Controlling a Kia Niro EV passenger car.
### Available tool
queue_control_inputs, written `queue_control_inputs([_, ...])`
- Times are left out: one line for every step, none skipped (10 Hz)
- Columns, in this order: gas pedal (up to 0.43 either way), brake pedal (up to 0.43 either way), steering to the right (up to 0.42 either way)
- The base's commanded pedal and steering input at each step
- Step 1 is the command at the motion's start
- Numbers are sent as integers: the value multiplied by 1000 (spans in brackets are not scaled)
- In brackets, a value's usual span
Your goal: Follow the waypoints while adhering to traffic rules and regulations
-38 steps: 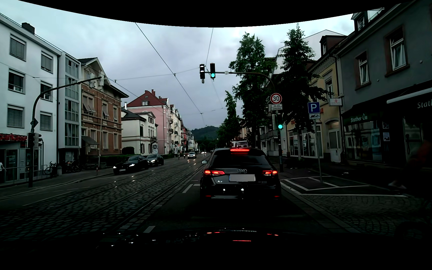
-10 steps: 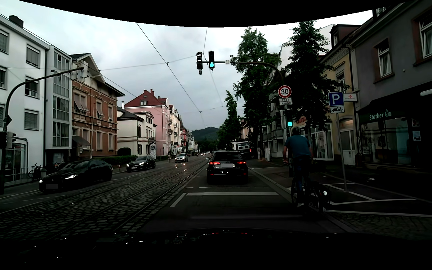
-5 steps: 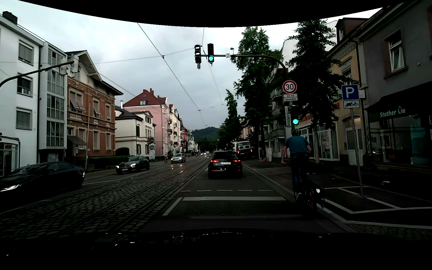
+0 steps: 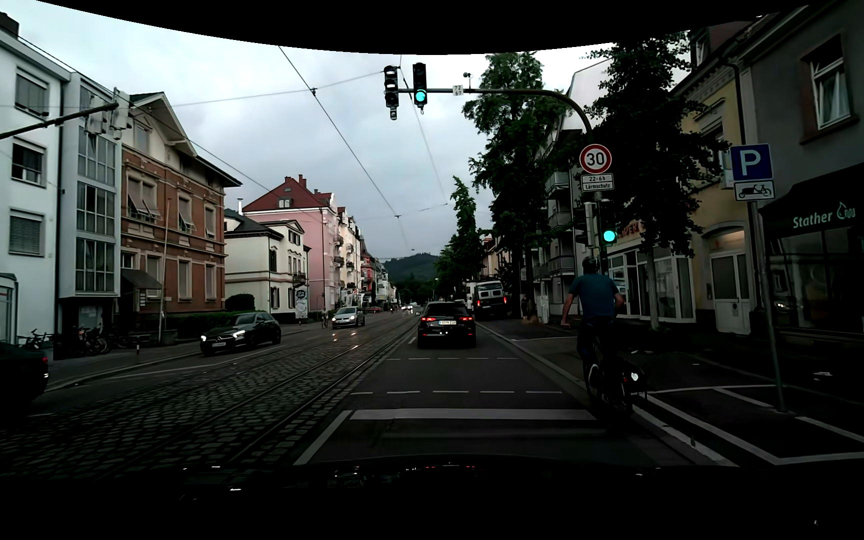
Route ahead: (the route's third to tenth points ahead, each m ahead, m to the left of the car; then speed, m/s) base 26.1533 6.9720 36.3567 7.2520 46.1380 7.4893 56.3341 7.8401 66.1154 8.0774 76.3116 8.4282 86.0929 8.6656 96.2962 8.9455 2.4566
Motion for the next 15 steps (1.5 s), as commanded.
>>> queue_control_inputs([138, 0, -10])
queue_control_inputs([138, 0, -10])
queue_control_inputs([138, 0, -9])
queue_control_inputs([150, 0, -9])
queue_control_inputs([150, 0, -10])
queue_control_inputs([169, 0, -9])
queue_control_inputs([169, 0, -9])
queue_control_inputs([157, 0, -10])
queue_control_inputs([157, 0, -10])
queue_control_inputs([98, 0, -9])
queue_control_inputs([39, 0, -9])
queue_control_inputs([39, 0, -8])
queue_control_inputs([130, 0, -8])
queue_control_inputs([150, 0, -9])
queue_control_inputs([157, 0, -10])
